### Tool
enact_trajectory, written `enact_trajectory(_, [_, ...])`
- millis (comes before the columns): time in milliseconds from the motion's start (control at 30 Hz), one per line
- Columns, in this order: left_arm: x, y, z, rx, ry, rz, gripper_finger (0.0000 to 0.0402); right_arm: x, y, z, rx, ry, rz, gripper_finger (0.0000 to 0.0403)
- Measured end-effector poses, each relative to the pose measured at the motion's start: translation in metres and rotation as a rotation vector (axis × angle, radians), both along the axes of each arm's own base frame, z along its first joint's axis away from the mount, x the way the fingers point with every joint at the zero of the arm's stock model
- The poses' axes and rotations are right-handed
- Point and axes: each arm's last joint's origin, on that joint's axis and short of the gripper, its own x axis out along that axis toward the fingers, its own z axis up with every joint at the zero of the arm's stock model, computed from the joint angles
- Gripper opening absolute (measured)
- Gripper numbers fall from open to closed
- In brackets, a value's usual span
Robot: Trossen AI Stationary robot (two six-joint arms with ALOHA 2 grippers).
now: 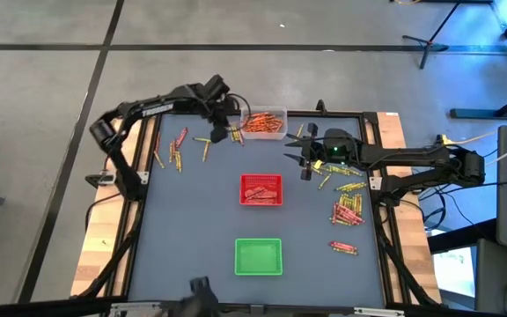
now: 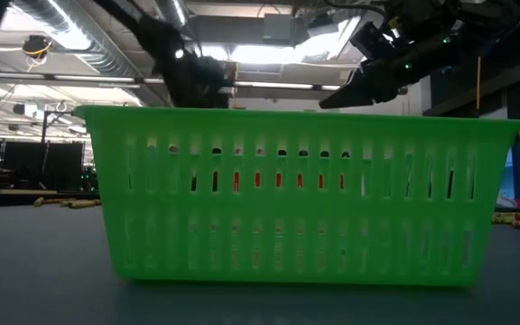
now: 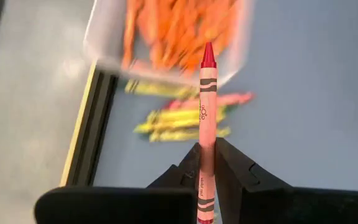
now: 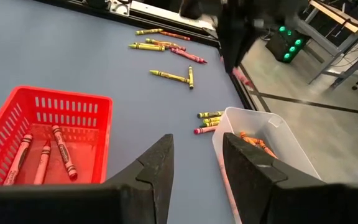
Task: Sort crayons
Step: Put the red crayon into the red bin
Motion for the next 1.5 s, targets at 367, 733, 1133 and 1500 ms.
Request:
enact_trajectory(367, [0.046,-0.109,0.042,0.010,-0.146,-0.231,0.0016,0.000,0.000,0.000,0.000,-0.004,-0.001,0.0137])
enact_trajectory(733, [0.075,-0.198,0.038,-0.002,-0.202,-0.302,0.0016,0.000,0.000,0.000,0.048,-0.015,-0.020,0.0137])
enact_trajectory(1133, [0.078,-0.209,-0.014,0.011,-0.257,-0.295,0.0016,-0.001,0.000,-0.002,0.080,0.002,-0.025,0.0137])
enact_trajectory(1500, [0.086,-0.205,-0.040,-0.007,-0.237,-0.243,0.0067,0.001,0.002,0.001,0.093,-0.029,0.031,0.0137])
